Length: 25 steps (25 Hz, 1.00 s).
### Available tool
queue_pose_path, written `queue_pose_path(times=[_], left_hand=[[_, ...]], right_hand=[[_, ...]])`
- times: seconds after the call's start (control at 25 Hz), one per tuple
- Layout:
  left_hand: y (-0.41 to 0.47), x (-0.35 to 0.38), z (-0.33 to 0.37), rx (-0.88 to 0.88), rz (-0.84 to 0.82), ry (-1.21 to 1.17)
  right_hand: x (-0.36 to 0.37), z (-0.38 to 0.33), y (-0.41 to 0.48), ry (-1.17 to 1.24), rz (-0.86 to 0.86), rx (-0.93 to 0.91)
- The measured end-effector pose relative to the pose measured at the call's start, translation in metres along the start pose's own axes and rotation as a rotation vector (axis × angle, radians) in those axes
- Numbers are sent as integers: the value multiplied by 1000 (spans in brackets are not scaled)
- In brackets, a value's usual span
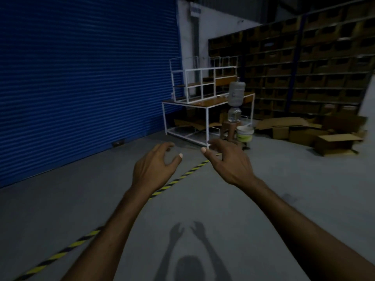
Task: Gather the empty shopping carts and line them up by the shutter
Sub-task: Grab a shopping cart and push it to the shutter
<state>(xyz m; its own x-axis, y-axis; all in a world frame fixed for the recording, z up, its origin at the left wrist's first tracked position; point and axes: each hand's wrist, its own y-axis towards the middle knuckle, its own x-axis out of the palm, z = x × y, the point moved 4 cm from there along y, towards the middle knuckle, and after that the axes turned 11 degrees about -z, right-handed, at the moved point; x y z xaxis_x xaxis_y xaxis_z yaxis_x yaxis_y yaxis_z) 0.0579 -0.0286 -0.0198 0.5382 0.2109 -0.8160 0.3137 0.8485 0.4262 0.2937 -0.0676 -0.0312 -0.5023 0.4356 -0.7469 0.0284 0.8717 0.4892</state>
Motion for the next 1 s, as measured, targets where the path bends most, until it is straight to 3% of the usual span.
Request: queue_pose_path(times=[0.2, 0.44, 0.76, 1.0], left_hand=[[-27, 38, 54, 184, -62, -125], [-54, 69, 137, 286, -110, -174], [-96, 100, 269, 460, -137, -187], [-123, 132, 330, 570, -254, -236]], right_hand=[[-50, 30, -79, -120, 60, 97], [-119, 68, -159, -231, 97, 214], [-212, 98, -248, -553, 26, 410], [-255, 110, -315, -593, 58, 577]])
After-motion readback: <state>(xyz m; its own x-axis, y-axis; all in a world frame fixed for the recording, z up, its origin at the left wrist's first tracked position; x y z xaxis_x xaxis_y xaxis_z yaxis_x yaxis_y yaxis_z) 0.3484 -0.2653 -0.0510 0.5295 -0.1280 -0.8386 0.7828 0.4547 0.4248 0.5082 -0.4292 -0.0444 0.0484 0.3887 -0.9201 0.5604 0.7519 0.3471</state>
